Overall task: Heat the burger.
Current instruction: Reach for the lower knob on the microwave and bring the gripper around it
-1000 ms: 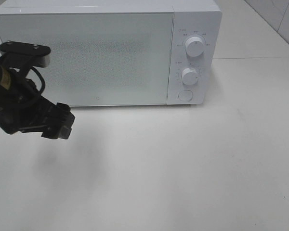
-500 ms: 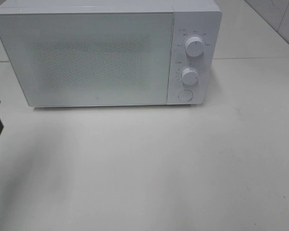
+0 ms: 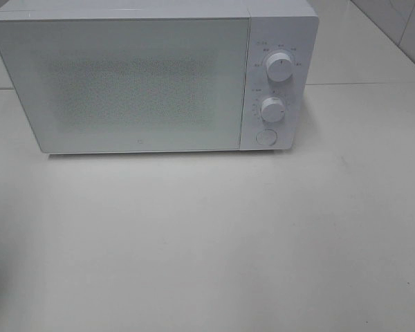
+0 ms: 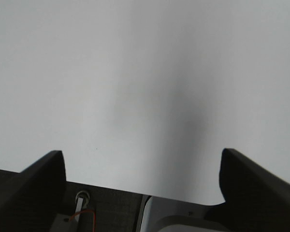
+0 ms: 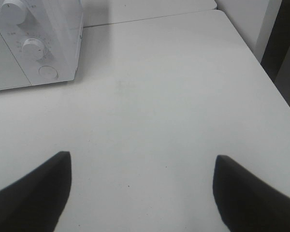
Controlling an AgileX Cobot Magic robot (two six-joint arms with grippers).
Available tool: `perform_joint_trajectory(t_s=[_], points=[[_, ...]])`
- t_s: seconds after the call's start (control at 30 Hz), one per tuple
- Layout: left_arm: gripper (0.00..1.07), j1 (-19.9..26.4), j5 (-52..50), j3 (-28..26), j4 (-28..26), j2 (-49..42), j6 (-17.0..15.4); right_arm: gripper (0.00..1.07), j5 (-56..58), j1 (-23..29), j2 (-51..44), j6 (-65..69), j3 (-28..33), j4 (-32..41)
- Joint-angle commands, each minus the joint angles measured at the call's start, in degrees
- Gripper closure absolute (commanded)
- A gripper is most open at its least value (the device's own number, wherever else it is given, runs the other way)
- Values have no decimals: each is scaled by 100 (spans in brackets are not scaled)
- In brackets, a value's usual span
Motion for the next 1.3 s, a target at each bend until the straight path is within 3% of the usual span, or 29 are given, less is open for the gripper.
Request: perform_joint_trajectory(t_s=[0.03,0.47,1.3], points=[[25,17,57,149,0,-281,-46,32,-86,-29,-143,23,0,-17],[25,17,-550,1770,0,-2131,-46,32,-86,-29,-143,23,0,-17],[25,17,-476,1937,-63,-5867,-46,32,-86,-29,-143,23,0,-17]])
